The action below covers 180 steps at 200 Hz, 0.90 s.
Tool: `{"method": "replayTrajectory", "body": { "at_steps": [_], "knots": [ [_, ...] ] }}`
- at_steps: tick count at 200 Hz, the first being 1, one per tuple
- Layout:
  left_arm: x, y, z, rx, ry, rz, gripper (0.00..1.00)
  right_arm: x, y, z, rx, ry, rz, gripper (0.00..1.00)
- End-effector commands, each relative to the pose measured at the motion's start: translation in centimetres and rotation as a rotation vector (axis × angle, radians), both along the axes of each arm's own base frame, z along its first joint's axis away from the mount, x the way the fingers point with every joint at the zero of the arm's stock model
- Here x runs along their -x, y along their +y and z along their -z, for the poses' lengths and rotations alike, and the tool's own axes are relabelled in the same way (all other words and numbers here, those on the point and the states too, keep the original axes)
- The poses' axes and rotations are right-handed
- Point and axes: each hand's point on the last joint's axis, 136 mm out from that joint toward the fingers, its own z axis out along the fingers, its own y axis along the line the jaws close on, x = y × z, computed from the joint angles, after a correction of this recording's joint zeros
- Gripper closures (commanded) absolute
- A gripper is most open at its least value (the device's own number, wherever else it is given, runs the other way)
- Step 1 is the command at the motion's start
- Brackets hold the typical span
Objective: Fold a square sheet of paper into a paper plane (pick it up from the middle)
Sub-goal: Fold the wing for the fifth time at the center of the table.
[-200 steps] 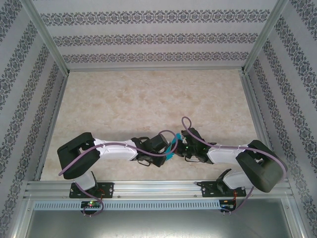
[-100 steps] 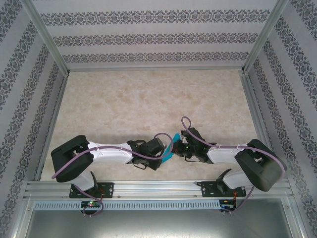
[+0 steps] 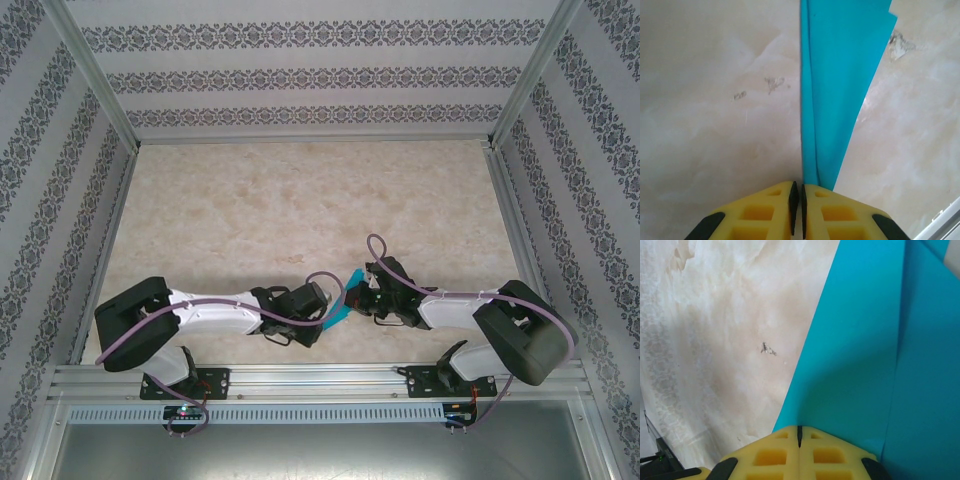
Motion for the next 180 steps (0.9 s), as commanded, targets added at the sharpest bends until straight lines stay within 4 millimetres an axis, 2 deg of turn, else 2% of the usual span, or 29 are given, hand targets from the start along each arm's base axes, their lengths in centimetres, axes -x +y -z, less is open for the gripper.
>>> {"method": "replayTrajectory", "body": {
  "at_steps": [1, 59, 103, 143, 180],
  "knots": [
    [5.0, 9.1, 2.2, -0.36, 0.177, -0.005, 0.86, 3.3, -6.8, 6.3, 0.316, 0.16, 0.085, 1.0],
    [0.1, 4.1, -3.1, -0.113, 0.08, -0.064, 0.86, 3.0, -5.9, 5.9, 0.292, 0.145, 0.063, 1.0],
    [-2.1, -0.4, -4.9, 0.069, 0.076, -0.056, 0.86, 2.9, -5.4, 5.8, 0.277, 0.138, 0.056, 1.0],
    [-2.4, -2.7, -3.5, 0.1, 0.126, -0.018, 0.87, 2.9, -5.1, 5.9, 0.27, 0.141, 0.049, 1.0],
    [-2.5, -2.3, -1.6, 0.046, 0.14, -0.012, 0.88, 2.9, -5.1, 6.0, 0.269, 0.143, 0.045, 1.0]
  ]
}}
